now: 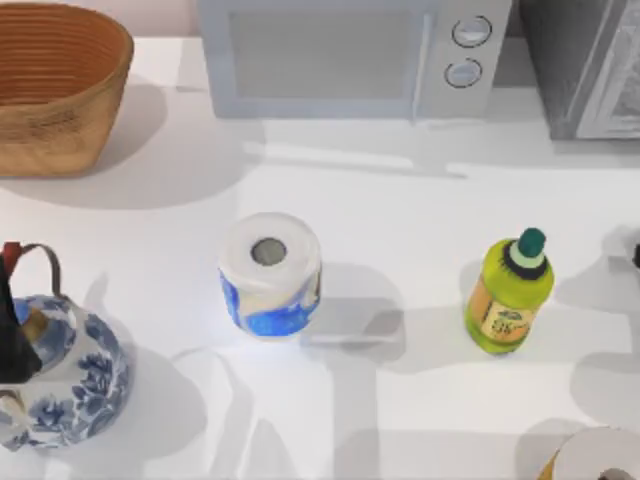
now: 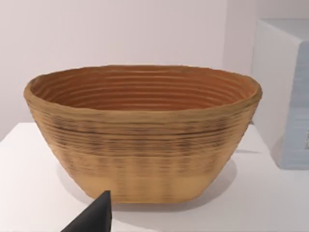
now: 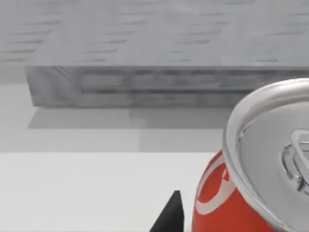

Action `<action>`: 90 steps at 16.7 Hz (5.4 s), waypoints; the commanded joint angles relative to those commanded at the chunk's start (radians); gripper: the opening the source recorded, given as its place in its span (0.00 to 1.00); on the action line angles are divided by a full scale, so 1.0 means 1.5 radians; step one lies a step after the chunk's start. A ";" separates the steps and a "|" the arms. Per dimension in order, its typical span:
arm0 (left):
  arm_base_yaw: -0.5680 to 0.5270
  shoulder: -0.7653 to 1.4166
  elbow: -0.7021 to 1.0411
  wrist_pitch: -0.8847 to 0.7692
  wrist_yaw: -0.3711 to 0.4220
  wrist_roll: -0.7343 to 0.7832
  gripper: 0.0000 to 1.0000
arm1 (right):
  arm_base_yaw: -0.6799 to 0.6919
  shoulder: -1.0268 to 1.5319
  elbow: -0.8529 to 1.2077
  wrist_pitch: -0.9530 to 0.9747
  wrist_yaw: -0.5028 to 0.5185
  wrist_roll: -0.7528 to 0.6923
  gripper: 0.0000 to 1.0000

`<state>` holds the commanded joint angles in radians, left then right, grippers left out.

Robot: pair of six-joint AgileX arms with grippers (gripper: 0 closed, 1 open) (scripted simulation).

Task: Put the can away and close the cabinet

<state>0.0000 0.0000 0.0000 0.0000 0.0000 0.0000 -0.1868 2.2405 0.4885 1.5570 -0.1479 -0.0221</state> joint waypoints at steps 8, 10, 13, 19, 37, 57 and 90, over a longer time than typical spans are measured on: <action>0.000 0.000 0.000 0.000 0.000 0.000 1.00 | -0.004 -0.179 0.023 -0.196 0.003 0.000 0.00; 0.000 0.000 0.000 0.000 0.000 0.000 1.00 | -0.003 -0.261 0.032 -0.295 0.001 0.000 0.00; 0.000 0.000 0.000 0.000 0.000 0.000 1.00 | -0.001 -0.380 0.047 -0.438 -0.003 0.001 0.00; 0.000 0.000 0.000 0.000 0.000 0.000 1.00 | 0.001 -0.493 0.062 -0.555 -0.006 0.001 0.00; 0.000 0.000 0.000 0.000 0.000 0.000 1.00 | 0.063 -1.068 -0.156 -0.825 0.058 0.009 0.00; 0.000 0.000 0.000 0.000 0.000 0.000 1.00 | 0.129 -1.457 -0.282 -1.044 0.103 0.012 0.00; 0.000 0.000 0.000 0.000 0.000 0.000 1.00 | 0.236 -0.569 0.882 -1.331 0.230 0.027 0.00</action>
<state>0.0000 0.0000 0.0000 0.0000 0.0000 0.0000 0.1679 1.3874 1.8118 -0.4389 0.1973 0.0177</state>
